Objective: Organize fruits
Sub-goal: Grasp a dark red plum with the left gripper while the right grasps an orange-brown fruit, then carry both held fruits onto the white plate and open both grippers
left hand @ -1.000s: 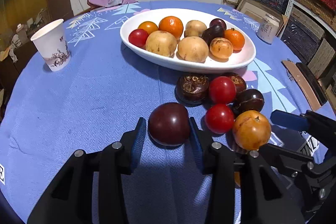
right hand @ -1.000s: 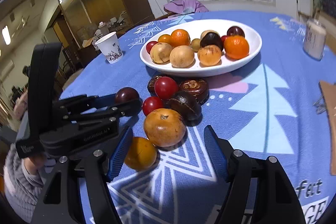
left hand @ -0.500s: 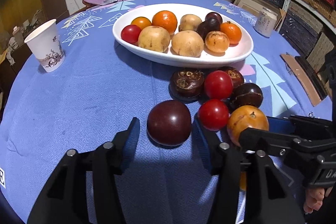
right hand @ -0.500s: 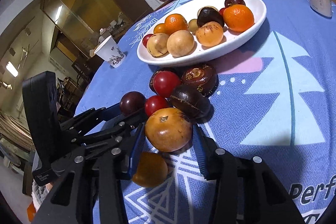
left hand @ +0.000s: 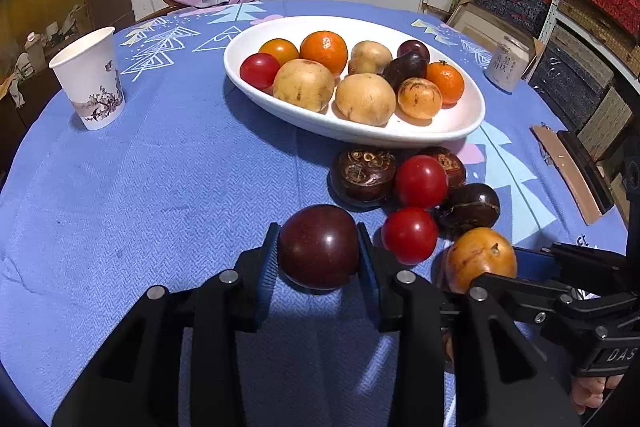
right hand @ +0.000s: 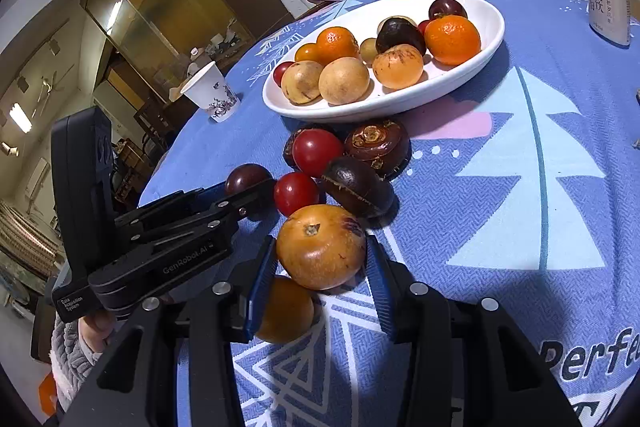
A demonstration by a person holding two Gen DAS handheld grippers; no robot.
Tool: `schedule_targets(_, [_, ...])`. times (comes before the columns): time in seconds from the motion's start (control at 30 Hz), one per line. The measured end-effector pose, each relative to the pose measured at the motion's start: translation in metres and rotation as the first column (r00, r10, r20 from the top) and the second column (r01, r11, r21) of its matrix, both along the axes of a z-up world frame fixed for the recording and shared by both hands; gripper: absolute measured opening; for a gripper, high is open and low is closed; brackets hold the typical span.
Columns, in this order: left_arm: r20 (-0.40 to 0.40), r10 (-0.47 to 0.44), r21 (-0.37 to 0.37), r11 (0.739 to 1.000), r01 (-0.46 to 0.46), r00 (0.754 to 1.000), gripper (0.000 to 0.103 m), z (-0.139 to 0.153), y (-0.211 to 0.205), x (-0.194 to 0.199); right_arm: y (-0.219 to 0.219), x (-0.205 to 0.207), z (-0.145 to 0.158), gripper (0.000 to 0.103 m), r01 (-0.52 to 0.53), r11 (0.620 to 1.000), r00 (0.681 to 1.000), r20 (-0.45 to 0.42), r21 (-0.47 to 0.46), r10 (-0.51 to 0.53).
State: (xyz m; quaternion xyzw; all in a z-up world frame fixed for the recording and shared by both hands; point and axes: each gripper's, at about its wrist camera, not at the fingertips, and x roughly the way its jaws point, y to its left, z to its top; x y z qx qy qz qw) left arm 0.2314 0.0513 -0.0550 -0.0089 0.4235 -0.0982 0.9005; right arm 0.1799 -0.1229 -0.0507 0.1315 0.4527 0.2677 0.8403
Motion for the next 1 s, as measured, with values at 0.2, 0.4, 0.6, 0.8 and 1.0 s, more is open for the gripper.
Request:
schedule_targets(0.2, [-0.016,0.003,-0.055,0.998,-0.004,1.0,0.036,-0.002,0.007,0.002,0.0,0.0,0.0,0.045,0.0,1.0,1.0,0.006,-0.007,0.0])
schedule_targets(0.4, [-0.013,-0.002,0.013,1.0,0.002,1.0,0.037,-0.003,-0.003,0.002,0.001,0.0,0.0,0.045,-0.001,1.0,1.0,0.01,-0.011,0.001])
schedule_targets(0.6, [-0.011,0.003,0.004,1.0,-0.003,1.0,0.036,-0.002,-0.002,0.002,0.001,0.0,0.0,0.045,-0.001,1.0,1.0,0.012,-0.014,0.001])
schedule_targets(0.8, [0.053,0.01,-0.042,0.999,-0.008,0.999,0.035,0.008,0.003,-0.006,0.0,-0.002,0.002,0.045,0.008,1.0,1.0,0.027,-0.028,-0.007])
schedule_targets(1.0, [0.203,-0.007,0.036,0.999,-0.001,0.979,0.035,0.037,-0.009,-0.032,-0.018,-0.022,0.034,0.045,0.035,0.999,0.987,0.156,0.004,-0.035])
